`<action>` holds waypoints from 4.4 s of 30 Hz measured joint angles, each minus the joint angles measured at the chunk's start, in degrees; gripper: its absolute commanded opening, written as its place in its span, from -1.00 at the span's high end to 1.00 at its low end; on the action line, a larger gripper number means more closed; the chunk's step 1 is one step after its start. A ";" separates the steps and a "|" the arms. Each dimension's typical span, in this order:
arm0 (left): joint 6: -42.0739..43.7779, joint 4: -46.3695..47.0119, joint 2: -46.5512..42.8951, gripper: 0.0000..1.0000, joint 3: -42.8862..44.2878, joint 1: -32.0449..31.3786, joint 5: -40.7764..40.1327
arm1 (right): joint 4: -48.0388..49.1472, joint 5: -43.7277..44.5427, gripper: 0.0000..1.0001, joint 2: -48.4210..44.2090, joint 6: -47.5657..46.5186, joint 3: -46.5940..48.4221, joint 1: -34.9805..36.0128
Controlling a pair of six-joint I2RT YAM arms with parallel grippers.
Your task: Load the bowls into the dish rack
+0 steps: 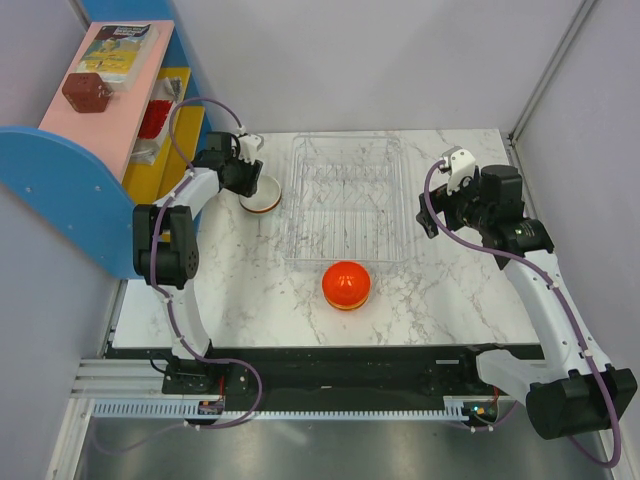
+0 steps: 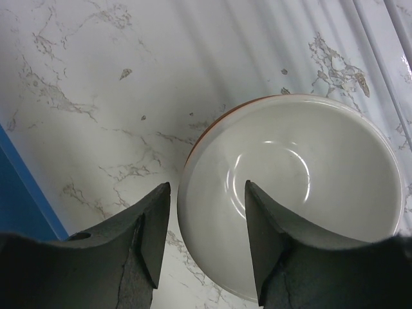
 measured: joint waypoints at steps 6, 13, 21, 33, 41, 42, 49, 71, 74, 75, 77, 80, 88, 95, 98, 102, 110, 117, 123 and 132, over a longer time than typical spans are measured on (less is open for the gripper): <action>0.02 -0.11 0.00 0.06 -0.09 0.00 0.00 | 0.00 -0.15 -0.96 0.00 -0.04 0.00 0.00; 0.13 -0.07 0.00 0.34 -0.09 0.15 -0.39 | 0.00 -0.39 -0.96 0.00 -0.13 0.00 0.00; 0.28 -0.63 0.00 0.74 0.55 0.33 -1.66 | 0.00 -0.55 -0.96 0.00 -0.17 0.00 0.00; 0.26 -4.83 0.00 0.96 4.55 0.31 -1.55 | 0.00 -0.96 -0.96 0.42 -0.17 0.00 0.00; 0.26 -6.73 -0.74 0.96 5.18 0.33 -1.05 | 0.00 -1.95 -0.96 1.55 0.15 0.00 0.00; 0.26 -7.10 -1.22 0.96 5.18 0.33 -1.05 | 0.02 -2.45 -0.96 1.99 0.48 0.00 0.00; 0.26 -8.96 -7.50 0.96 5.70 0.31 0.20 | -0.13 -5.66 -0.96 6.40 3.17 0.90 0.00; 0.24 -5.35 -22.34 0.96 -0.98 -8.11 25.59 | 38.21 -43.43 -0.96 28.79 51.21 5.81 0.02; 0.20 -3.89 -22.47 0.96 -1.20 -9.86 27.58 | 48.61 -45.33 -0.96 30.71 60.54 2.84 0.02; 0.20 -3.45 -22.51 0.96 -1.20 -10.32 28.24 | 50.73 -45.68 -0.96 31.26 62.53 2.38 0.02; 0.20 -2.62 -22.56 0.96 -1.20 -11.23 29.33 | 53.77 -46.27 -0.96 31.91 65.02 2.01 0.02; 0.20 -2.19 -22.56 0.96 -1.20 -12.94 30.16 | 56.37 -46.56 -0.96 32.11 66.69 1.88 0.02; -0.04 -1.60 -21.73 0.96 -0.35 -18.53 30.45 | 58.21 -46.49 -0.96 32.13 67.54 1.84 0.63; -0.66 -1.40 -19.23 0.96 2.14 -19.58 30.25 | 55.52 -46.05 -0.96 32.30 64.63 1.40 2.34; -0.72 -1.40 -18.53 0.96 2.54 -20.11 29.99 | 54.47 -46.05 -0.96 32.68 63.71 1.38 3.23; -0.79 -1.40 -17.66 0.96 3.39 -20.94 29.97 | 53.70 -46.05 -0.96 33.05 63.08 1.38 4.26; -0.79 -1.66 -17.33 0.96 3.89 -21.29 29.59 | 53.46 -46.34 -0.82 34.23 62.84 1.38 5.27; -0.79 -1.70 -16.33 0.96 4.02 -21.31 29.22 | 53.53 -46.38 -0.67 34.42 62.79 1.38 5.29; -0.79 -1.66 -16.28 0.96 4.11 -21.35 28.59 | 54.99 -46.84 -0.36 34.47 63.84 1.27 5.42; -0.79 -1.66 -16.28 0.96 4.13 -21.40 28.30 | 59.36 -46.73 0.37 35.12 67.60 -0.24 5.44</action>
